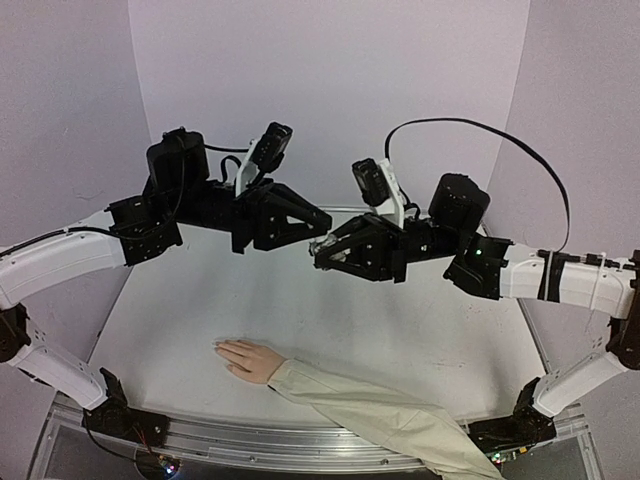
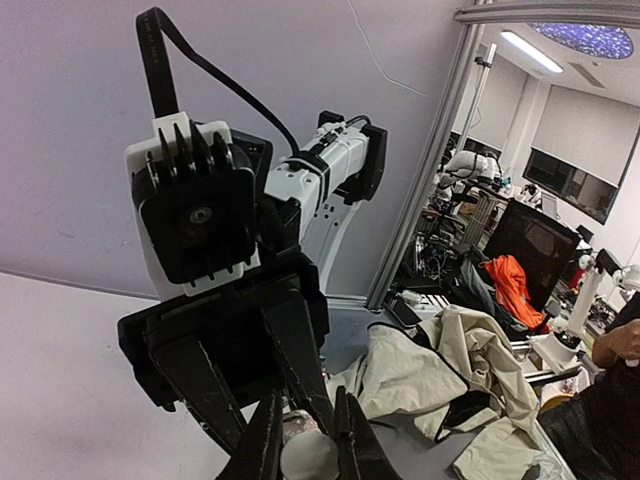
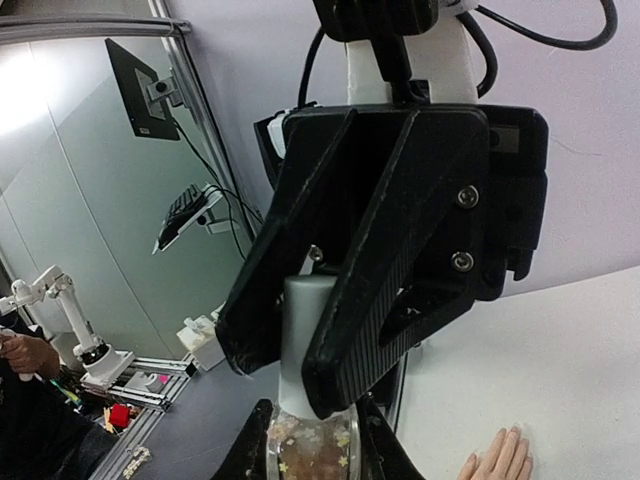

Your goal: Paint the nails

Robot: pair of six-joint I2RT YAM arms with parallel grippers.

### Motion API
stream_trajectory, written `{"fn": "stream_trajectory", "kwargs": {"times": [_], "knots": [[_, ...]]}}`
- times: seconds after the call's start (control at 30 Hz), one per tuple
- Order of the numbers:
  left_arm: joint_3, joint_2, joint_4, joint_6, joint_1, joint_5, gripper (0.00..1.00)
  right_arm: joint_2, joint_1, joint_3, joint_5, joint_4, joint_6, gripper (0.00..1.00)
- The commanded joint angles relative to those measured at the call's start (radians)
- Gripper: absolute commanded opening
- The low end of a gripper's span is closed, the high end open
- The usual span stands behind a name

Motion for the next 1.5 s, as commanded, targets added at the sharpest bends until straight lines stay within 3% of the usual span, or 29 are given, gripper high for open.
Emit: {"fn": "stream_trajectory", "kwargs": {"times": [0.0,0.07,0.2,0.27,0.4,0.63,0.93,1.47], "knots": [[-0.039,-0.066,-0.027,-0.069,0.053,-0.062,0.09,-0.106,-0.040,-0.021,0.025,0.125,-0.104,0.00],[-0.075,-0.105,-0.034,-0.119,0.076,-0.180,0.38,-0.123,-0.041,-0.015,0.122,0.008,-0.191,0.00],[-0.150,-0.210,-0.078,-0.163,0.082,-0.382,0.72,-0.156,-0.040,-0.006,0.399,-0.153,-0.313,0.00],[-0.181,-0.244,-0.093,-0.203,0.081,-0.455,0.80,-0.151,-0.039,0.016,0.537,-0.239,-0.358,0.00],[-0.196,-0.255,-0.102,-0.299,0.080,-0.544,0.85,-0.113,-0.036,0.051,0.770,-0.296,-0.386,0.00],[-0.154,-0.181,-0.100,-0.411,0.077,-0.637,0.85,-0.021,0.102,0.114,1.151,-0.317,-0.491,0.00],[-0.063,-0.057,-0.099,-0.430,0.052,-0.680,0.75,0.066,0.188,0.174,1.252,-0.342,-0.540,0.00],[-0.001,0.019,-0.100,-0.391,-0.002,-0.704,0.20,0.068,0.215,0.179,1.274,-0.344,-0.557,0.00]]}}
